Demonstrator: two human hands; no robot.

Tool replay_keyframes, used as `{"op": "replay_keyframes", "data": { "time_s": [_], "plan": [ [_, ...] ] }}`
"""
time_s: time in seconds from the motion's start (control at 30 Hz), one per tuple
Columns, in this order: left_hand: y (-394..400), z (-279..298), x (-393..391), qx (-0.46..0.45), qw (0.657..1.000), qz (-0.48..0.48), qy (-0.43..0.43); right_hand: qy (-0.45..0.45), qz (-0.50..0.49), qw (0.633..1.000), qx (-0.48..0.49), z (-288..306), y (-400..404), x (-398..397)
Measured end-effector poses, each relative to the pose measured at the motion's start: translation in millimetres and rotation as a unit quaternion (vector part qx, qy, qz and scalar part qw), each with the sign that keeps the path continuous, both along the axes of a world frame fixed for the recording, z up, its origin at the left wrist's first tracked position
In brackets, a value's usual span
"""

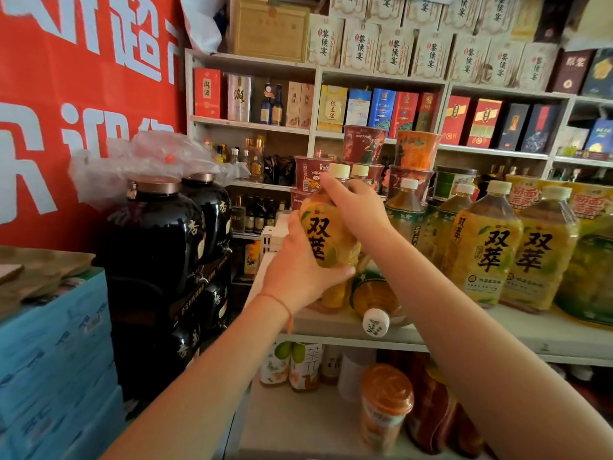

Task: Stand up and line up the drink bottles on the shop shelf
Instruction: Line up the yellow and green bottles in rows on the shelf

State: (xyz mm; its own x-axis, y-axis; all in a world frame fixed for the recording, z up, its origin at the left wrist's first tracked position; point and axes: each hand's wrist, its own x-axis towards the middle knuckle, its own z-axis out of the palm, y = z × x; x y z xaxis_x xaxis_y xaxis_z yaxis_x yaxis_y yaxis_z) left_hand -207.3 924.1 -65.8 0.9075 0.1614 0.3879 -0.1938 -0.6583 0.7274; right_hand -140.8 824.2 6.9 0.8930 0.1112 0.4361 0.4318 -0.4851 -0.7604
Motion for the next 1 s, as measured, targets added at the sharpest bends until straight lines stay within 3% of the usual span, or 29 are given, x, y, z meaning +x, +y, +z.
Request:
{"op": "replay_keyframes", "data": {
  "time_s": [0.13, 0.37, 0.53, 0.63, 0.73, 0.8, 0.9, 1.0],
  "plan": [
    [-10.9, -6.1, 16.7, 0.022, 0.996, 0.086, 0.0, -0.036, 0.03, 0.998, -0.039, -5.2, -8.5, -6.7],
    [13.2, -4.5, 37.6, 0.006, 0.999, 0.048, -0.008, -0.042, 0.088, 0.992, -0.076, -28.2, -50.0, -9.2],
    [19.6, -11.9, 44.4, 0.064, 0.995, 0.078, -0.019, -0.082, 0.157, 0.961, -0.211, -43.9, -95.0, -26.7],
    [6.6, -21.3, 28.7, 0.11, 0.973, 0.138, -0.147, -0.104, 0.199, 0.925, -0.307, -71.0, -121.9, -37.5],
    [-14.8, -24.2, 10.7, 0.052, 0.958, 0.074, -0.273, -0.197, 0.11, 0.888, -0.401, -96.1, -126.7, -40.7],
    [-25.5, -25.9, 6.7, 0.035, 0.964, 0.03, -0.262, -0.264, 0.081, 0.883, -0.38, -105.5, -122.0, -38.1],
    [-36.0, -26.6, 2.9, 0.013, 0.983, -0.045, -0.179, -0.352, 0.061, 0.876, -0.323, -113.6, -118.8, -28.0],
    [-40.1, -28.8, -0.5, -0.033, 0.987, -0.112, -0.111, -0.386, 0.042, 0.874, -0.292, -108.2, -117.3, -25.6]
  ]
}}
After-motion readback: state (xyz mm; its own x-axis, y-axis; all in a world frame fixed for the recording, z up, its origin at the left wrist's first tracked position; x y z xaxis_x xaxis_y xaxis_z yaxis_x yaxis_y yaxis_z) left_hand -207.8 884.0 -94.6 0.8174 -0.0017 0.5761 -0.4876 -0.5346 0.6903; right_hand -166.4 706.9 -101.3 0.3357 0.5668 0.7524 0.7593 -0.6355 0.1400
